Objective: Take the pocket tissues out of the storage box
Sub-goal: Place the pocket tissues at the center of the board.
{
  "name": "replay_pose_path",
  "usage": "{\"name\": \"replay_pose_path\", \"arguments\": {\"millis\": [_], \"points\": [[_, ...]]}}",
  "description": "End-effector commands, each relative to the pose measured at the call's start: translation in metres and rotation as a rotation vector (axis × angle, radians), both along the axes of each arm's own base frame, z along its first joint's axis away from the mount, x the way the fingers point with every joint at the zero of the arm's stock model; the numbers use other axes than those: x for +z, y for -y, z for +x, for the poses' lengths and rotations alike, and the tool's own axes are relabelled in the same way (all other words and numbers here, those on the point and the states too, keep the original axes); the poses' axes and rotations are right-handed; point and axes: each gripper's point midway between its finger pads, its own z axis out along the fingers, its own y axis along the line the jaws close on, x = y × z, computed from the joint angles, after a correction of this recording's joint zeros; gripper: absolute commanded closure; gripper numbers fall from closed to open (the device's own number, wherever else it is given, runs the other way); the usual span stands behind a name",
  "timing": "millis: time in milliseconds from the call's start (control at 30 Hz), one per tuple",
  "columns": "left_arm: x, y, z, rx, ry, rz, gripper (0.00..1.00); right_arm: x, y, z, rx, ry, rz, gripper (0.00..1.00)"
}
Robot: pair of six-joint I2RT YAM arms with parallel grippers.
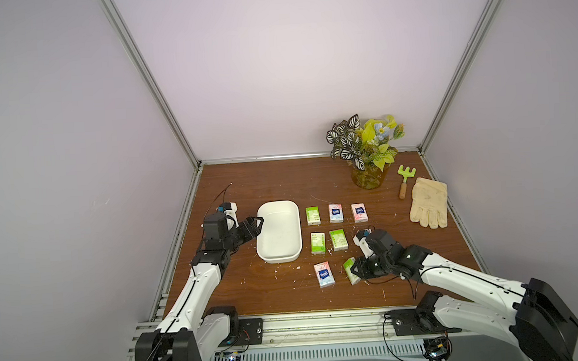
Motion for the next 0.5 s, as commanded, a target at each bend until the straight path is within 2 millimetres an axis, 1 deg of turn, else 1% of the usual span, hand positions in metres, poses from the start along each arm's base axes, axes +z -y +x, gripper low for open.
{"name": "replay_pose_path", "arguments": {"millis": [0,133,200,333,467], "points": [[0.005,-0.005,0.001,0.022,0.023,0.003,0.20,0.023,-0.025,0.005,0.015,0.025,0.179,0.77],[0.006,-0.006,0.000,0.026,0.024,0.003,0.19,0.024,-0.030,0.005,0.008,0.014,0.240,0.76],[0.006,-0.006,0.000,0.025,0.024,0.006,0.19,0.021,-0.031,0.004,0.001,-0.003,0.255,0.76],[0.007,-0.006,-0.001,0.024,0.022,0.010,0.19,0.011,-0.026,0.003,-0.030,-0.033,0.233,0.76],[0.008,-0.006,0.000,0.023,0.024,0.011,0.19,0.003,-0.016,0.007,-0.084,-0.039,0.204,0.72]]}}
